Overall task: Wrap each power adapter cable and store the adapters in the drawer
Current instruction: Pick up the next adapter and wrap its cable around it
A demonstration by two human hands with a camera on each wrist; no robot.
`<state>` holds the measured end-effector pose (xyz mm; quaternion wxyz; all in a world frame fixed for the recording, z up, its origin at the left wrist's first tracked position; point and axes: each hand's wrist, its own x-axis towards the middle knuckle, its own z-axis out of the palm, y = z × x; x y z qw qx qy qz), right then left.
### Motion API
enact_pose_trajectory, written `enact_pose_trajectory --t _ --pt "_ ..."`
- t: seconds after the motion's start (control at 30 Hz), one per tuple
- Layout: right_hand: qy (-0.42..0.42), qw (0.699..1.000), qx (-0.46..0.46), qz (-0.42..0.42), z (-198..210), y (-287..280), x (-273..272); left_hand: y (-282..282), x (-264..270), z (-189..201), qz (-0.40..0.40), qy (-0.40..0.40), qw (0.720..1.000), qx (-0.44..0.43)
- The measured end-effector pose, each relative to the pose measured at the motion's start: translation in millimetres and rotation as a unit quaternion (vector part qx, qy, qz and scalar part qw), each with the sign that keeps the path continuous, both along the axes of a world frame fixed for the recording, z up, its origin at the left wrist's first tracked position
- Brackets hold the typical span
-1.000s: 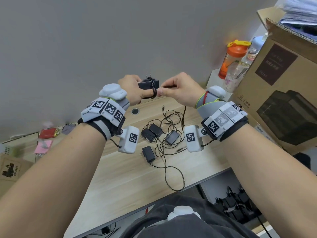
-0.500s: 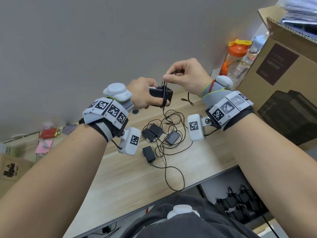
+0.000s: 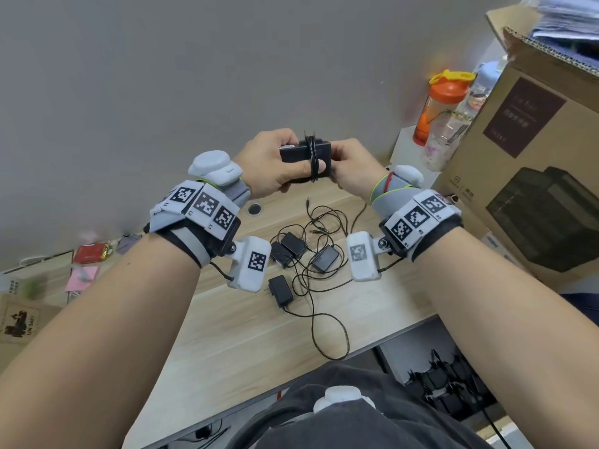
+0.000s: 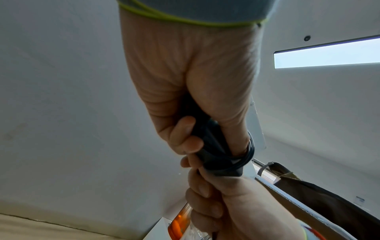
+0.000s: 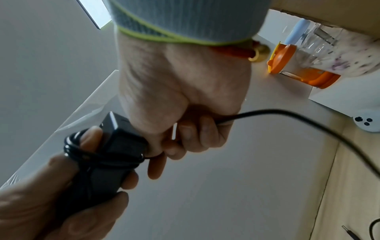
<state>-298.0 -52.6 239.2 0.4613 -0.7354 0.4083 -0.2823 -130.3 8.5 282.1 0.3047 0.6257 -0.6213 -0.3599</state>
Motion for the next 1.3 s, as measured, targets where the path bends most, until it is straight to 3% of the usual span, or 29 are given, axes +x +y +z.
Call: enact_pose_trajectory --t 0.27,0.43,0.63,0.83,1.03,1.3 --pt "0.076 0.994 -0.042 0.067 -3 8 0 -8 14 -3 0.054 0.045 0.997 -0.012" --pt "0.11 0.99 -0.06 0.06 8 11 -1 -10 24 -12 0.094 -0.051 0.994 -0.007" --pt "0.087 0.992 -0.081 0.042 25 4 -9 -4 27 -13 0.055 -0.096 0.994 0.016" --pt "0.048 0.993 -0.11 -0.007 31 -11 -13 2 20 -15 -0.031 -0.063 0.996 0.058" --pt "0.003 0.994 -0.1 -0.033 17 -20 -15 5 13 -8 -0.08 -0.021 0.996 0.043" --pt "-0.01 0.998 -0.044 -0.047 -1 -8 -8 6 6 -5 -0.05 0.064 0.997 -0.005"
